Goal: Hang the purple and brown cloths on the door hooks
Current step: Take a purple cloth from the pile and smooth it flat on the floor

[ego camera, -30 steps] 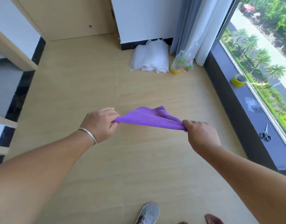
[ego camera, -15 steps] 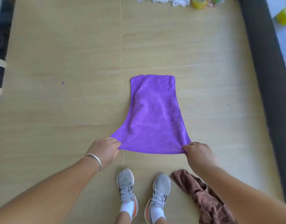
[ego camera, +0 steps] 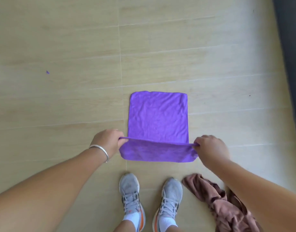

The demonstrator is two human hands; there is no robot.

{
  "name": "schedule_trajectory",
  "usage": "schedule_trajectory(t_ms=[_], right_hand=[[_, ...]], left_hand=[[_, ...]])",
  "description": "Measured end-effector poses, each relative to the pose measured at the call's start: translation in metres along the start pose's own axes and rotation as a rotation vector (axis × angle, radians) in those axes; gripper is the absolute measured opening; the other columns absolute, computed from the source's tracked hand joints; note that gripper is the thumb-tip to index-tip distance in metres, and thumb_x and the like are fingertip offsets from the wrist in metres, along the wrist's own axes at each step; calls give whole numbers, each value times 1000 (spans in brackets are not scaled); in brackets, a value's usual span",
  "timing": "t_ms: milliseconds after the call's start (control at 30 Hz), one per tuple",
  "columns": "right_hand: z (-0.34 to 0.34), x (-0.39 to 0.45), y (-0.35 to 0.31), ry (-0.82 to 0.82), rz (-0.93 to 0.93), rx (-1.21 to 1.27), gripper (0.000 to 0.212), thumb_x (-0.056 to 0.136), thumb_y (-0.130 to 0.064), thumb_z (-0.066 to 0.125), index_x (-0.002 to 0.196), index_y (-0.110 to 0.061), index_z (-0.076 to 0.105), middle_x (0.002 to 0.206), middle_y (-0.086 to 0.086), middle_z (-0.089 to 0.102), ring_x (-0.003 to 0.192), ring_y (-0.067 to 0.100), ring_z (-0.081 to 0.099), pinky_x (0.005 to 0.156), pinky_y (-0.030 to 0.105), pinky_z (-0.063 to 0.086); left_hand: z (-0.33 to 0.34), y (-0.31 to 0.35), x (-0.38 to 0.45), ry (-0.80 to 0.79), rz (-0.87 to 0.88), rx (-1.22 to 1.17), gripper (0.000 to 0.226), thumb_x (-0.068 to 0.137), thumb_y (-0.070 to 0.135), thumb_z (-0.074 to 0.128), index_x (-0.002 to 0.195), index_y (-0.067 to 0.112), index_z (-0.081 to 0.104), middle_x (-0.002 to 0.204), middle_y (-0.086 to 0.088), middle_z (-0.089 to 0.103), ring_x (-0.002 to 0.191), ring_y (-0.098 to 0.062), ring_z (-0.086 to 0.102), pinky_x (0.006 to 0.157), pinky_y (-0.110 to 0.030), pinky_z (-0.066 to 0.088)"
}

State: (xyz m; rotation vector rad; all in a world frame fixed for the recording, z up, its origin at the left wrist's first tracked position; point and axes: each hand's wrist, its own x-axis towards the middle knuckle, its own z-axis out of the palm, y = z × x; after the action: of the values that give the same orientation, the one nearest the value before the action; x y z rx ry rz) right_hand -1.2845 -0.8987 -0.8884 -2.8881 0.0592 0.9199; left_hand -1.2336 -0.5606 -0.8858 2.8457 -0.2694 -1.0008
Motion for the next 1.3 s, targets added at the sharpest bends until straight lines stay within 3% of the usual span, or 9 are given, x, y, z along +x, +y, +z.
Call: schedule_trajectory(t_ms=[167, 233, 367, 533, 667, 800, 933, 1133, 1300], right_hand=[[-12, 114, 3, 134, 75, 53, 18, 89, -28, 54, 95, -21, 70, 95, -1, 63, 96, 22, 55, 69, 30, 35], [-7, 168, 6, 177, 122, 83, 21, 83, -21, 60, 103, -21, 68, 102, -1, 63, 101, 22, 55, 71, 29, 39], [26, 264, 12, 272, 124, 110, 56, 81, -14, 59, 134, -22, 46, 130, 3, 50, 117, 24, 48, 86, 33, 40], [110, 307, 13, 361, -298, -84, 46, 87, -28, 57, 132, -22, 50, 138, 1, 47, 125, 24, 46, 99, 36, 38], [158, 269, 19, 306, -490, -188, 46, 74, -36, 73, 116, -20, 65, 124, 5, 61, 113, 26, 60, 90, 39, 50], [176, 248, 22, 75, -417, -254, 72, 86, -60, 49, 148, -27, 32, 157, 5, 24, 144, 24, 23, 115, 42, 25], [173, 267, 23, 60, -363, -321, 87, 86, -71, 38, 154, -30, 0, 162, 4, -8, 148, 22, -4, 118, 43, 8], [144, 318, 10, 189, -276, -359, 81, 90, -65, 39, 153, -28, 5, 161, 6, 2, 148, 22, 2, 118, 42, 9], [183, 266, 5, 317, -470, -235, 68, 82, -46, 66, 141, -16, 48, 148, 12, 42, 135, 28, 42, 108, 44, 38]], left_hand=[[-6, -15, 115, 145, -25, -18, 23, 95, 38, 53, 90, 20, 67, 93, 1, 62, 93, -25, 60, 71, -34, 47], [1, -19, 170, 233, -23, -54, 18, 93, 31, 55, 105, 24, 65, 109, 3, 61, 106, -24, 58, 77, -33, 47], [33, -17, 267, 326, 43, 20, 57, 89, 28, 57, 143, 21, 40, 145, -2, 40, 131, -25, 40, 104, -38, 39], [126, -19, 297, 306, 404, 327, 67, 95, 50, 40, 154, 32, 14, 163, -2, 5, 149, -19, 9, 120, -37, 6], [190, -31, 262, 115, 395, 420, 74, 93, 63, 23, 150, 38, -16, 158, 2, -27, 147, -18, -21, 118, -45, -8], [205, -42, 241, 110, 345, 415, 75, 91, 65, 22, 144, 37, -23, 154, 0, -30, 141, -23, -30, 117, -49, -4], [193, -47, 267, 105, 326, 487, 76, 90, 68, 13, 135, 39, -40, 151, -1, -41, 139, -22, -36, 116, -48, -8], [153, -43, 308, 179, 210, 513, 75, 96, 61, 24, 152, 31, -16, 161, -5, -19, 149, -21, -12, 119, -44, 2], [182, -38, 262, 163, 428, 476, 77, 92, 61, 38, 155, 24, 12, 163, -8, 5, 149, -25, 8, 118, -48, 17]])
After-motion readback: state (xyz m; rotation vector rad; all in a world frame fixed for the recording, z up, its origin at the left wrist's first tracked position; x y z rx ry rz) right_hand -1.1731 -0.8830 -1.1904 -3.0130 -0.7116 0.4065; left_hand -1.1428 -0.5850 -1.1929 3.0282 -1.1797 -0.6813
